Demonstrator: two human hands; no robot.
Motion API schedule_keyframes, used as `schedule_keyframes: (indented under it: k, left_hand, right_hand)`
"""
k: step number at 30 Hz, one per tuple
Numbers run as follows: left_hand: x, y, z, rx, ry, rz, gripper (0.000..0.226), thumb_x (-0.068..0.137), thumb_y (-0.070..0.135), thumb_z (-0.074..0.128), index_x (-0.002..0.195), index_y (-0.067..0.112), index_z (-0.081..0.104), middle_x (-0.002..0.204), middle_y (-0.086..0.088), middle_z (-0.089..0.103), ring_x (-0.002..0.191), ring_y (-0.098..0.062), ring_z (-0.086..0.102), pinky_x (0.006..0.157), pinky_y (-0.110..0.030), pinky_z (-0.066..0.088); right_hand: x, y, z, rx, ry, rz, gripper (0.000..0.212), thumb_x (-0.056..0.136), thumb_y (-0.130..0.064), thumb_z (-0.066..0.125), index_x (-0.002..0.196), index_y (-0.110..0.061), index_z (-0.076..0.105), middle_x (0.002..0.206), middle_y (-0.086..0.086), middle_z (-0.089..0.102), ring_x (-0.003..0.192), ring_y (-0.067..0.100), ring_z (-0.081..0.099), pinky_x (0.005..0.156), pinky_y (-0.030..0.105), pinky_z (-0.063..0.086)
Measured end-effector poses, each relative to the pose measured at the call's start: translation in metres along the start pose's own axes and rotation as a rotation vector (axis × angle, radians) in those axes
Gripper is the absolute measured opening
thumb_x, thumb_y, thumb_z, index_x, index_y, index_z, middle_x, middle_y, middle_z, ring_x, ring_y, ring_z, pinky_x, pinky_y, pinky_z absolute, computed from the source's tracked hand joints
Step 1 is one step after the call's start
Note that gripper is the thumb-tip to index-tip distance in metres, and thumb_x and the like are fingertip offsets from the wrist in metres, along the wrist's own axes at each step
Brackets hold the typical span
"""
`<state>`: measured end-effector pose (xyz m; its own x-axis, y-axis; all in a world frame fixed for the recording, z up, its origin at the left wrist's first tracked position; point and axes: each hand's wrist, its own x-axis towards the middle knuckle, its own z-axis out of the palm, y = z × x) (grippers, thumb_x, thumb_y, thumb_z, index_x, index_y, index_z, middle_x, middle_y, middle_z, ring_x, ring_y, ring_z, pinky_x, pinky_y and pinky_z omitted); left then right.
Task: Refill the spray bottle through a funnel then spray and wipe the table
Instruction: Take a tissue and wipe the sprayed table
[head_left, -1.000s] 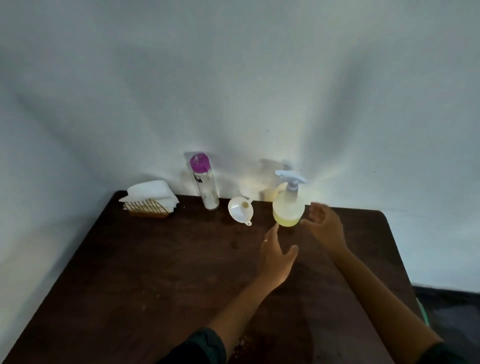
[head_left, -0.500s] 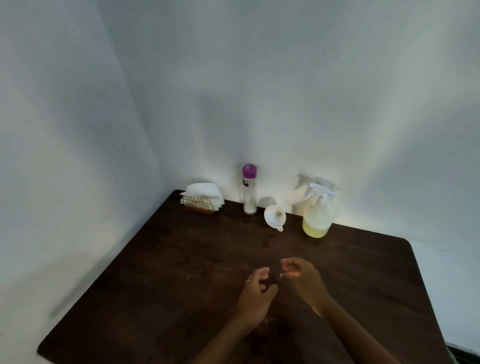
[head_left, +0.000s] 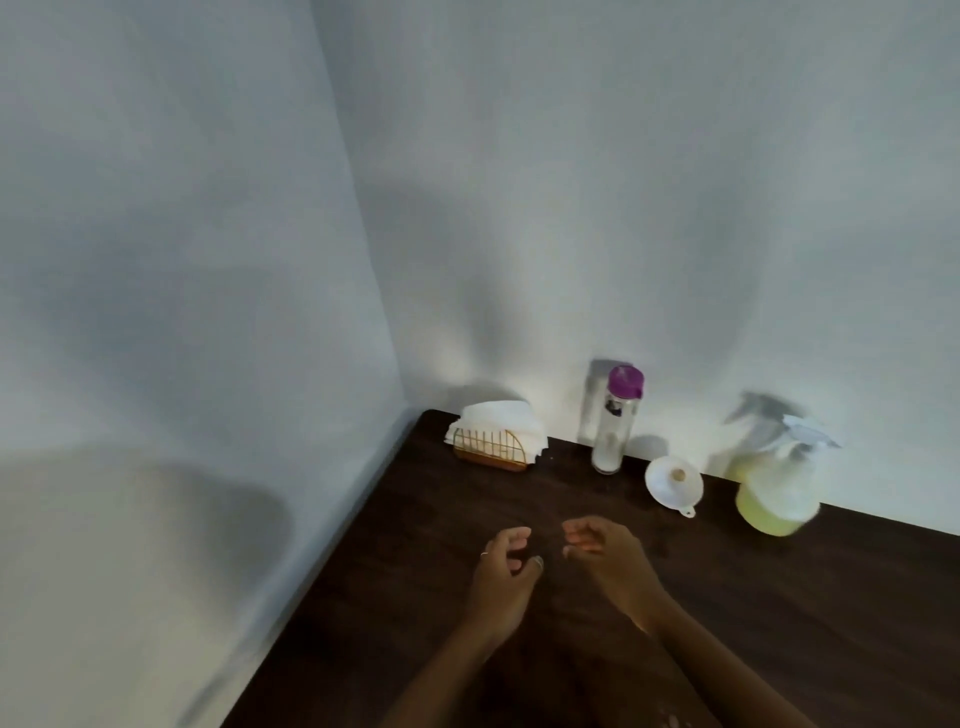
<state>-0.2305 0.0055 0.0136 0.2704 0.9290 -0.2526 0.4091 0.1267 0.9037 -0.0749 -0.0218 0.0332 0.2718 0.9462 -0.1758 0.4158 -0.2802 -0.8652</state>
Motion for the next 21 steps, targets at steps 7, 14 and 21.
schedule_keyframes:
  k: [7, 14, 21]
  left_hand:
    - [0.069, 0.001, -0.064, 0.077, 0.064, 0.049, 0.040, 0.088, 0.024, 0.060, 0.125, 0.033, 0.048, 0.128, 0.013, 0.044, 0.116, -0.006, 0.044, 0.089, -0.024, 0.042]
    - [0.151, 0.011, -0.099, 0.254, 0.145, 0.131, 0.045, 0.086, 0.024, 0.062, 0.129, 0.026, 0.047, 0.141, 0.003, 0.042, 0.128, -0.020, 0.037, 0.097, -0.030, 0.041]
    - [0.201, 0.005, -0.105, 0.386, 0.114, 0.123, 0.053, 0.084, 0.026, 0.065, 0.132, 0.029, 0.044, 0.142, 0.004, 0.040, 0.131, -0.024, 0.031, 0.100, -0.045, 0.040]
  right_hand:
    - [0.066, -0.038, 0.035, -0.156, 0.179, -0.082, 0.022, 0.080, -0.011, 0.068, 0.101, -0.015, 0.063, 0.099, -0.003, 0.061, 0.091, 0.009, 0.057, 0.083, 0.024, 0.046]
    - [0.143, -0.064, 0.058, -0.393, 0.281, -0.169, 0.028, 0.076, -0.013, 0.070, 0.104, -0.016, 0.065, 0.104, 0.005, 0.062, 0.096, 0.026, 0.056, 0.082, 0.040, 0.047]
    - [0.187, -0.066, 0.072, -0.704, 0.207, -0.249, 0.047, 0.069, -0.016, 0.076, 0.114, -0.020, 0.063, 0.112, 0.009, 0.056, 0.102, 0.032, 0.051, 0.076, 0.040, 0.042]
